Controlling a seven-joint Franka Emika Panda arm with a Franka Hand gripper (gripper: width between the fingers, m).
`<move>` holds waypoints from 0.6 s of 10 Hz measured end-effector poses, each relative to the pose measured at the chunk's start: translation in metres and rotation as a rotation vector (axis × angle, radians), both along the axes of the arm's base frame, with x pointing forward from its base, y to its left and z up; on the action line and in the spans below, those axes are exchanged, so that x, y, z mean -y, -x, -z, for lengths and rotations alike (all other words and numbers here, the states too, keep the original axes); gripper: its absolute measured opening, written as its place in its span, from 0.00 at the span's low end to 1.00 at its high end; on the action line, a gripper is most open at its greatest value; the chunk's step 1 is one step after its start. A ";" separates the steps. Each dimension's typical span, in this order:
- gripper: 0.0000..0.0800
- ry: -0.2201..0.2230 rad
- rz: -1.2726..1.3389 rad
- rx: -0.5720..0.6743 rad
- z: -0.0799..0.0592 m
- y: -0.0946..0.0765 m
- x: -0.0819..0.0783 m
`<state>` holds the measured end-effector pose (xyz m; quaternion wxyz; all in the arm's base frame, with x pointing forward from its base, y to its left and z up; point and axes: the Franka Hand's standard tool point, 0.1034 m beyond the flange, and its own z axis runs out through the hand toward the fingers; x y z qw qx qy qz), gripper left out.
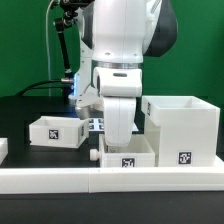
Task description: Assemble drawer
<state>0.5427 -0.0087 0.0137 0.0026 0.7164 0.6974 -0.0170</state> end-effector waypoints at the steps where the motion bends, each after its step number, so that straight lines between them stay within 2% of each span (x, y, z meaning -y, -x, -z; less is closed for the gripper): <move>1: 0.05 0.000 0.000 0.000 0.000 0.000 0.000; 6: 0.05 0.006 -0.038 -0.003 0.002 0.001 -0.006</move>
Offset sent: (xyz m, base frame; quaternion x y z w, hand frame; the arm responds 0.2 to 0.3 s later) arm 0.0046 0.0103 -0.0018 -0.0039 -0.0053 -0.0579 0.9983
